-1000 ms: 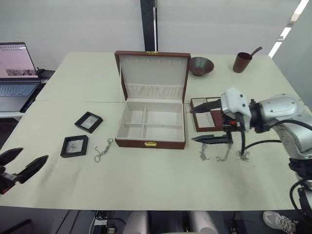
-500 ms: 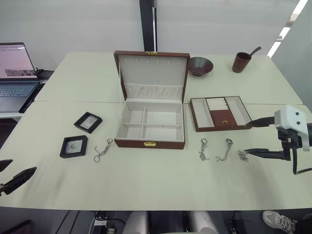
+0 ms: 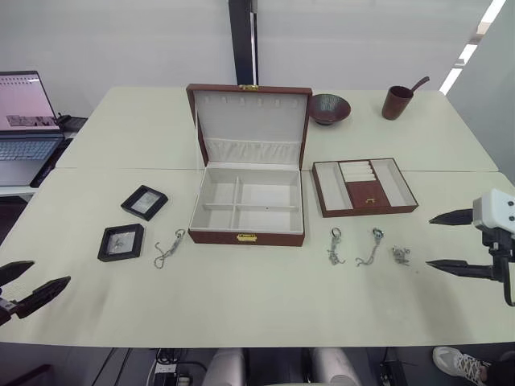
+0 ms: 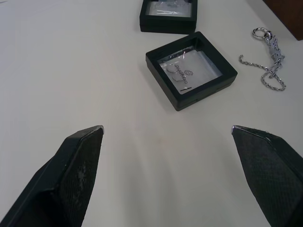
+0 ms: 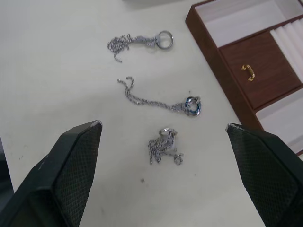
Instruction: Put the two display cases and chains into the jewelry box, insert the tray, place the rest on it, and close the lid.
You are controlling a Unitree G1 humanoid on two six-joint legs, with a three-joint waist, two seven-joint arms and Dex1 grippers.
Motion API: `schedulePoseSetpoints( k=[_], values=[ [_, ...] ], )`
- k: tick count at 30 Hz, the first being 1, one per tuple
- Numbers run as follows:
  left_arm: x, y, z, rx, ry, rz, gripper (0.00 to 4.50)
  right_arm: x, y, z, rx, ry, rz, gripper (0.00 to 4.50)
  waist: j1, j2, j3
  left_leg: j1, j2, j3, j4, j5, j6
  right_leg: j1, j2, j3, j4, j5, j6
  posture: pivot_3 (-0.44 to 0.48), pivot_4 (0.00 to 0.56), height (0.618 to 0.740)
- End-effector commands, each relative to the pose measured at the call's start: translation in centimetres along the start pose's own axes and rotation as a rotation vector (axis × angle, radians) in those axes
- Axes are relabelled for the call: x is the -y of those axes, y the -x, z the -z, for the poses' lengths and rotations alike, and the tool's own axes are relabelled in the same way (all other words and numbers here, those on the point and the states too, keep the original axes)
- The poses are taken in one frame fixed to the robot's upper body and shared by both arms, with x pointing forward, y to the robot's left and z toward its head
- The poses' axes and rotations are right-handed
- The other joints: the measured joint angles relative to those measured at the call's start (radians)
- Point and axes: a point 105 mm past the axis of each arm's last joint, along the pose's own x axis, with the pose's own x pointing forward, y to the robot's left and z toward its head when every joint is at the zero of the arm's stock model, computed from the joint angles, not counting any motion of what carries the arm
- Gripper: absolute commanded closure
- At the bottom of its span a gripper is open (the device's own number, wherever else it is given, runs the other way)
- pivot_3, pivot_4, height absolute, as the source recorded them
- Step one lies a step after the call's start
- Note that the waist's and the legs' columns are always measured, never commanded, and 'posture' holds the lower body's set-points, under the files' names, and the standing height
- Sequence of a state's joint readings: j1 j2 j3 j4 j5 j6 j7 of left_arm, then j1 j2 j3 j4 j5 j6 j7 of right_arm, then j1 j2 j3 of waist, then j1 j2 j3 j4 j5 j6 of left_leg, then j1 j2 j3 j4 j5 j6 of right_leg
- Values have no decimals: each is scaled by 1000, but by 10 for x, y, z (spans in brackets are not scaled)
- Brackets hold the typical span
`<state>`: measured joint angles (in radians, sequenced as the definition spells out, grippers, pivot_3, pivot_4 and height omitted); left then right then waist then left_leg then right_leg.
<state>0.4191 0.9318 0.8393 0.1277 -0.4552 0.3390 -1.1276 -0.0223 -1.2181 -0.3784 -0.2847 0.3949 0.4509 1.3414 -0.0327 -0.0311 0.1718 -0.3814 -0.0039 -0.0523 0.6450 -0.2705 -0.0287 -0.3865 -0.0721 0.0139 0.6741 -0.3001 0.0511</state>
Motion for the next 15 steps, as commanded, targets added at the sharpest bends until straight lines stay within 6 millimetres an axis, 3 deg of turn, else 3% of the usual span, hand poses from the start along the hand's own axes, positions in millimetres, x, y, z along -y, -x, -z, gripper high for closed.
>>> schedulePoseSetpoints(
  k=[1,10,15],
  values=[
    [0,3,-8,-15,-57,3,0,-1,-10,-24,73,48,-34,43,0,0,0,0,0,0,0,0,0,0,0,0,0,0,0,0,150,733],
    [12,-8,-25,-55,-222,119,0,-18,-63,-117,379,172,-317,43,1,1,1,-1,1,-1,0,0,0,-1,0,-1,1,0,0,0,150,733],
    [9,-20,-30,-71,-283,181,1162,-25,-84,-153,454,192,-406,0,4,2,2,-2,-1,-2,0,0,-1,-2,-1,-1,0,0,0,0,150,733]
  ],
)
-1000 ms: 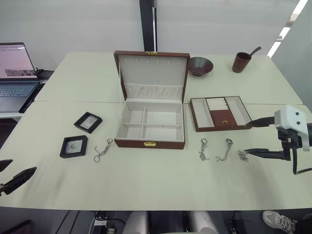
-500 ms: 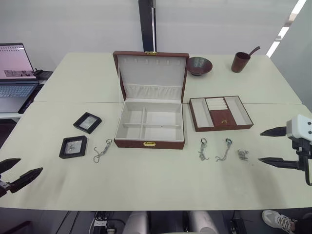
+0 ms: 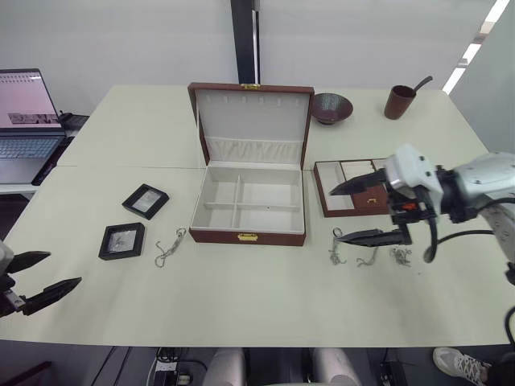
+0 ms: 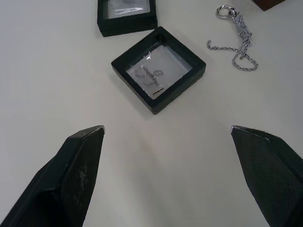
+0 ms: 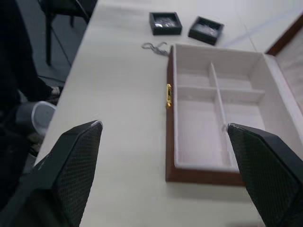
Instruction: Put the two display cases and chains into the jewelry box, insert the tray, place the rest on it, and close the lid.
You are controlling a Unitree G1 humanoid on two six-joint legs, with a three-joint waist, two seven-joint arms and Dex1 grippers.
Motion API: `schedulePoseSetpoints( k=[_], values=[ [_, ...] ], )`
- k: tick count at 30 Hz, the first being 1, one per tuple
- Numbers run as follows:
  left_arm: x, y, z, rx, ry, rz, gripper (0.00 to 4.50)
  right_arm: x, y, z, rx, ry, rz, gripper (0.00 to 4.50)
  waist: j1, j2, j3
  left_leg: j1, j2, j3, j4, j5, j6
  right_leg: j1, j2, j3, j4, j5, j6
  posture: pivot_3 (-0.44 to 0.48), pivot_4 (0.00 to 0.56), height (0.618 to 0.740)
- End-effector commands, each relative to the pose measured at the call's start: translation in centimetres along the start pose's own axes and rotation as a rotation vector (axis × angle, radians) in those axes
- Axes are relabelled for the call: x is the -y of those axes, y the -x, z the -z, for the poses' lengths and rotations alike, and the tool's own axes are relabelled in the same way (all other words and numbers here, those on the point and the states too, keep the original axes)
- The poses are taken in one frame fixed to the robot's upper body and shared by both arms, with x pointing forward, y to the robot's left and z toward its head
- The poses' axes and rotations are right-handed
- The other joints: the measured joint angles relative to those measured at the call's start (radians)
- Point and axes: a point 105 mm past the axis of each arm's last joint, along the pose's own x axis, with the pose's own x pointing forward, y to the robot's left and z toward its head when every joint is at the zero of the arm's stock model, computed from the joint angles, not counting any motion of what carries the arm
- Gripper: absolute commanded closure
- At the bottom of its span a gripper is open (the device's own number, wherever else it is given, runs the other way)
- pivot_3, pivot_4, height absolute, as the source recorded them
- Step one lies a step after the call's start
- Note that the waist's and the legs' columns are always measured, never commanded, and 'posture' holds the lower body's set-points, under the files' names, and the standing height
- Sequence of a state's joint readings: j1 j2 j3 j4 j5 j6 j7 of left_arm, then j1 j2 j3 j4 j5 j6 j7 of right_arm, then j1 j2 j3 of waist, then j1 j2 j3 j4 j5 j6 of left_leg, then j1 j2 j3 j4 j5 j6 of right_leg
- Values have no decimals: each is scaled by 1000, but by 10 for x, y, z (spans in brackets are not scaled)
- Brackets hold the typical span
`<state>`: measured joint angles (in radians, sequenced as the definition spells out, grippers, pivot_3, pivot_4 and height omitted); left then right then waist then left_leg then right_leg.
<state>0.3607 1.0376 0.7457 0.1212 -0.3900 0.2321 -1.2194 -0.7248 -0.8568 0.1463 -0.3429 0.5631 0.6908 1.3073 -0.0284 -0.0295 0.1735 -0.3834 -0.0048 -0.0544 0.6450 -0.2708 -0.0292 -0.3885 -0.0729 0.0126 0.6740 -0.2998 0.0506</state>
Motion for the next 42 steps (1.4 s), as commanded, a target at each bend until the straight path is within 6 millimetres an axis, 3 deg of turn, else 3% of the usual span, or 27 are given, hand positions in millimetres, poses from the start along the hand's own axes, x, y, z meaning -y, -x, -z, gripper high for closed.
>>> schedulePoseSetpoints(
  k=[1,5,11,19,41,42],
  values=[
    [-4,-5,-4,-25,-69,44,1474,4,-14,-12,21,13,-25,0,0,0,0,0,0,0,0,0,0,0,0,0,0,0,0,0,150,733],
    [-5,-20,-10,-35,-86,105,2736,10,-31,-25,50,29,-32,0,-1,0,0,0,0,0,0,0,0,-1,0,0,0,0,0,0,150,733],
    [-9,-32,-13,-34,-143,150,2736,8,-39,-30,72,39,-51,0,-3,0,0,0,0,0,0,0,0,-1,1,-1,2,0,0,0,150,733],
    [2,-47,1,-80,-207,265,2736,7,-43,-31,89,30,-51,0,-5,0,0,0,0,1,1,0,0,-2,2,-1,4,0,0,0,150,733],
    [-2,-82,4,-70,-312,317,2736,3,-44,-32,90,14,-66,0,-4,0,0,0,0,0,1,0,0,-2,2,-2,5,0,0,0,150,733],
    [-2,-83,3,-66,-315,321,2910,3,-43,-32,89,14,-66,0,-4,0,0,0,0,0,1,0,0,-2,2,-2,5,0,0,0,150,733]
  ],
)
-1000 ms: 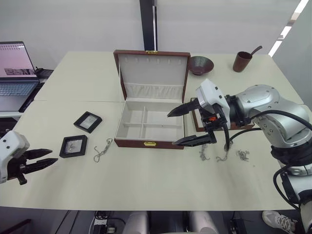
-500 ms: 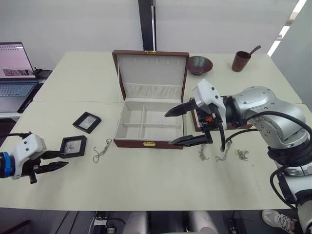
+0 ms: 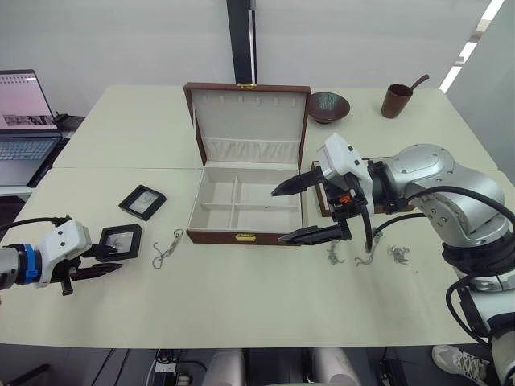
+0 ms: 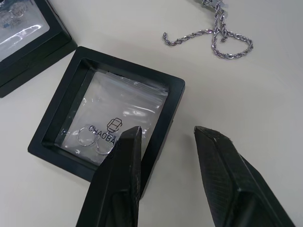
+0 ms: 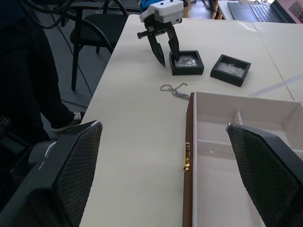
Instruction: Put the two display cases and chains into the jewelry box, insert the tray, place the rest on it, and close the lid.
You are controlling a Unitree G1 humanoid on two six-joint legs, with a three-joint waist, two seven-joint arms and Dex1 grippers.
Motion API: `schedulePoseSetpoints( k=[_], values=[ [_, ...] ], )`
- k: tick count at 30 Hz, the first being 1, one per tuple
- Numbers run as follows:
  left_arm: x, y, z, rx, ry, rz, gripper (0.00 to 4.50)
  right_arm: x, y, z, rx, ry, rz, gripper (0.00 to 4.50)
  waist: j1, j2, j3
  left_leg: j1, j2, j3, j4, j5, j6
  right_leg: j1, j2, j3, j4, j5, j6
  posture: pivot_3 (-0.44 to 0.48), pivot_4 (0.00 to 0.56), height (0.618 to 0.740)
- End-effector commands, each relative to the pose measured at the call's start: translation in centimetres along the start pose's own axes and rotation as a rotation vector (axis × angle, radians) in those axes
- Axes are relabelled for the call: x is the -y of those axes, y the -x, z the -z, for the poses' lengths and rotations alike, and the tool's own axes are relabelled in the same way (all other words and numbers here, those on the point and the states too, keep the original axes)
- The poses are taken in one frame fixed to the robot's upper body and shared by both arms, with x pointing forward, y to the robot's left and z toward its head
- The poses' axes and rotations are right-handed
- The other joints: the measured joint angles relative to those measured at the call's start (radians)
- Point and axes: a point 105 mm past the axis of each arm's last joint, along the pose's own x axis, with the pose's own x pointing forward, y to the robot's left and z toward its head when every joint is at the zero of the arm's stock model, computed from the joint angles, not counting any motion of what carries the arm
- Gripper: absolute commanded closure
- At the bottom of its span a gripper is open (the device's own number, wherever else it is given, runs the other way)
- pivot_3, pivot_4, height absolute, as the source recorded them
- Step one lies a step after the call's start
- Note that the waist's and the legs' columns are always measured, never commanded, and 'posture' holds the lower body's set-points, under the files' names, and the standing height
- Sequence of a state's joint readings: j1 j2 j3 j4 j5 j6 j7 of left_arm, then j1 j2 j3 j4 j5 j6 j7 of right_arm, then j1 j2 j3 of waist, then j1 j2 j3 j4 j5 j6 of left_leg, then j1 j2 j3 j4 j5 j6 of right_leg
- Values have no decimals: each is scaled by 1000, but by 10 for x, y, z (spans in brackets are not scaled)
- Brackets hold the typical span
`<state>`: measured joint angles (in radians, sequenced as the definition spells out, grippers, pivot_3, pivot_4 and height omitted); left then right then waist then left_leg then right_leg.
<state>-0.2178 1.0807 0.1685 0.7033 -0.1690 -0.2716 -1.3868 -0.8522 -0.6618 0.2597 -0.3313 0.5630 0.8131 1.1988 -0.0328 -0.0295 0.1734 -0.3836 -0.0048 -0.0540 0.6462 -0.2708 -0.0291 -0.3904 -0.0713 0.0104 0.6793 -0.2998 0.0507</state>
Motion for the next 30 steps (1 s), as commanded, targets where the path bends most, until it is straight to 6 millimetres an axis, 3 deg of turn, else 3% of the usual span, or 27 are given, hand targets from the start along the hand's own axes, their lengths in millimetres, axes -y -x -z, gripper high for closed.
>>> schedulePoseSetpoints(
  k=[1,6,13,17,19,21,23,28,30],
  values=[
    [-2,-3,-5,12,-29,11,3107,-3,2,-9,12,41,-4,0,0,0,0,0,0,0,0,0,0,0,0,0,0,0,0,0,150,733],
    [2,-3,-6,8,-47,50,4405,-2,3,-9,13,37,-3,0,-1,0,0,0,0,0,0,0,0,0,0,0,0,0,0,0,150,733],
    [9,12,-13,3,-63,103,4461,-2,5,-8,9,32,2,0,-3,0,0,0,0,0,0,0,0,0,0,0,0,0,0,0,150,733],
    [-3,46,-52,44,-93,63,4461,-3,9,-4,-2,26,16,0,-3,-4,2,-1,2,-1,0,0,0,-1,1,-1,0,0,0,0,150,733],
    [-6,52,-66,60,-107,50,4461,-3,9,-2,-6,25,19,0,0,-4,2,-1,1,-2,0,0,0,0,1,-1,0,0,0,0,150,733],
    [-7,52,-95,96,-182,56,4461,-3,12,1,-18,22,34,0,3,-2,3,-1,0,-2,0,0,0,1,-1,-1,0,0,0,0,150,733],
    [-2,40,-132,158,-275,92,4461,-1,17,7,-36,15,72,0,8,-3,3,-1,-1,-2,1,0,0,1,-1,-1,0,0,0,0,150,733],
    [16,-7,-198,295,-363,191,4461,4,29,18,-66,-4,174,0,6,-2,4,-3,-2,-4,2,0,0,2,0,-2,0,0,0,0,150,733],
    [21,-22,-216,317,-366,220,4461,5,33,21,-70,-14,209,0,4,-2,3,-3,-3,-3,3,0,0,2,0,-2,1,0,0,0,150,733]
  ],
)
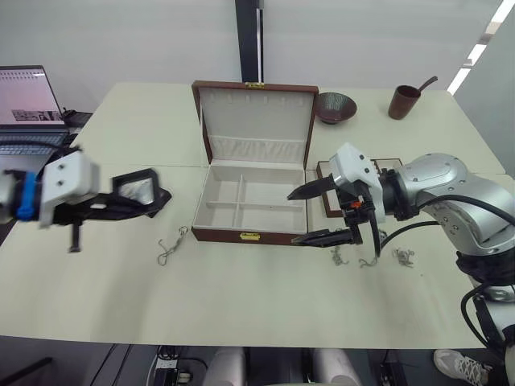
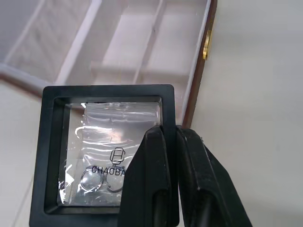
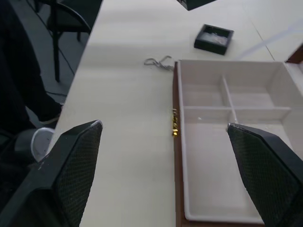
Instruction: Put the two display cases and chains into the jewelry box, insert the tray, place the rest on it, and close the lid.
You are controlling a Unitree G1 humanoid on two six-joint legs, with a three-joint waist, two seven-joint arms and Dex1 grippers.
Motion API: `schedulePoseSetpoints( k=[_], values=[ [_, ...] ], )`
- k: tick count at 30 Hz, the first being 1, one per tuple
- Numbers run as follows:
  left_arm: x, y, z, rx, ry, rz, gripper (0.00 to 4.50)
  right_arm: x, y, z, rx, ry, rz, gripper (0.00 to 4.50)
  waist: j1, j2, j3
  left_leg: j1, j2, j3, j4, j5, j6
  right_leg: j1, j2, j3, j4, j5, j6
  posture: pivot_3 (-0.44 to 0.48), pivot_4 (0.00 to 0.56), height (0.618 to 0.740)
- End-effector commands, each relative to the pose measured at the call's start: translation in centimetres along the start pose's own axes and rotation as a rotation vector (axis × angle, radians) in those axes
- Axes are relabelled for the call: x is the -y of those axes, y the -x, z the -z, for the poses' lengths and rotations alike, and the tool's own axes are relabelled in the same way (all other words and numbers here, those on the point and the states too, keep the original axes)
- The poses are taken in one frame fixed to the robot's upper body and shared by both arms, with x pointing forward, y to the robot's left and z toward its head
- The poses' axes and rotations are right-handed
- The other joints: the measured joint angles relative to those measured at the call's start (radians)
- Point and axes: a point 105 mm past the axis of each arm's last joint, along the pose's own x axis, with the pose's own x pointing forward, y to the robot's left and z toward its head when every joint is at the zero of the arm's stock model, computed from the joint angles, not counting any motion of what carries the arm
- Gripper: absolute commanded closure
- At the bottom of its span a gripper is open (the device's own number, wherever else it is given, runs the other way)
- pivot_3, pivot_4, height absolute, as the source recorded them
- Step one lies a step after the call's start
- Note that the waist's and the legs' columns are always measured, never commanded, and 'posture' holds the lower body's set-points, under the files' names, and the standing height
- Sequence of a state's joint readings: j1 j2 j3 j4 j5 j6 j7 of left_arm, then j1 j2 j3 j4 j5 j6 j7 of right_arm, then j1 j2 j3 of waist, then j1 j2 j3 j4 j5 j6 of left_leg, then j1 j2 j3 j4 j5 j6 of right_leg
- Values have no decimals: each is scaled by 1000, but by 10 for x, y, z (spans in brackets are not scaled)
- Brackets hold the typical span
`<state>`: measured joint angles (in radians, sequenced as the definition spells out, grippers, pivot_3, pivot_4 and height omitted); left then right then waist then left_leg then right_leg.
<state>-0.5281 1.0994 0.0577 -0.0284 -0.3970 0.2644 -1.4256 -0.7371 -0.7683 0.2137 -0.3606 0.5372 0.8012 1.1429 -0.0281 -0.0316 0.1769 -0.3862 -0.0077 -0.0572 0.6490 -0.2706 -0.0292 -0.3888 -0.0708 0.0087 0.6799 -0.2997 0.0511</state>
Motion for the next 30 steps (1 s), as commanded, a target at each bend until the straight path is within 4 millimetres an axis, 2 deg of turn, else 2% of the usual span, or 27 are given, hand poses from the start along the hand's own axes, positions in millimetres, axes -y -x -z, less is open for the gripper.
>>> schedulePoseSetpoints(
  k=[1,5,8,15,19,23,30],
  values=[
    [-5,-30,-19,15,7,39,4461,4,11,-6,15,39,87,0,-6,0,0,0,0,0,0,0,0,0,1,0,0,0,0,0,150,733],
    [-19,-75,-30,15,-14,96,4461,12,15,0,0,14,195,0,-12,0,0,0,0,1,0,0,0,-1,6,1,0,0,0,0,150,733],
    [-31,-101,-34,7,-47,114,4461,14,15,3,-7,-6,233,0,-12,0,0,0,0,1,1,0,0,-1,7,2,0,0,0,0,150,733],
    [-47,-139,-17,-49,-81,120,4461,18,15,5,-15,-38,300,0,-12,0,0,0,0,1,2,0,0,-1,7,3,0,0,0,0,150,733],
    [-51,-150,-10,-75,-127,122,4461,17,14,5,-12,-47,308,0,-6,0,0,-4,0,-1,5,0,0,-2,7,3,0,0,0,0,150,733],
    [-55,-159,-4,-87,-86,108,4461,16,13,5,-8,-55,312,0,-3,0,0,-14,0,-4,13,-1,2,-8,7,0,1,0,0,0,150,733],
    [-53,-168,2,-102,-82,109,4461,19,13,5,3,-66,330,0,-3,0,0,-14,-1,-6,13,-1,2,-8,7,-1,1,0,0,0,150,733]
  ],
)
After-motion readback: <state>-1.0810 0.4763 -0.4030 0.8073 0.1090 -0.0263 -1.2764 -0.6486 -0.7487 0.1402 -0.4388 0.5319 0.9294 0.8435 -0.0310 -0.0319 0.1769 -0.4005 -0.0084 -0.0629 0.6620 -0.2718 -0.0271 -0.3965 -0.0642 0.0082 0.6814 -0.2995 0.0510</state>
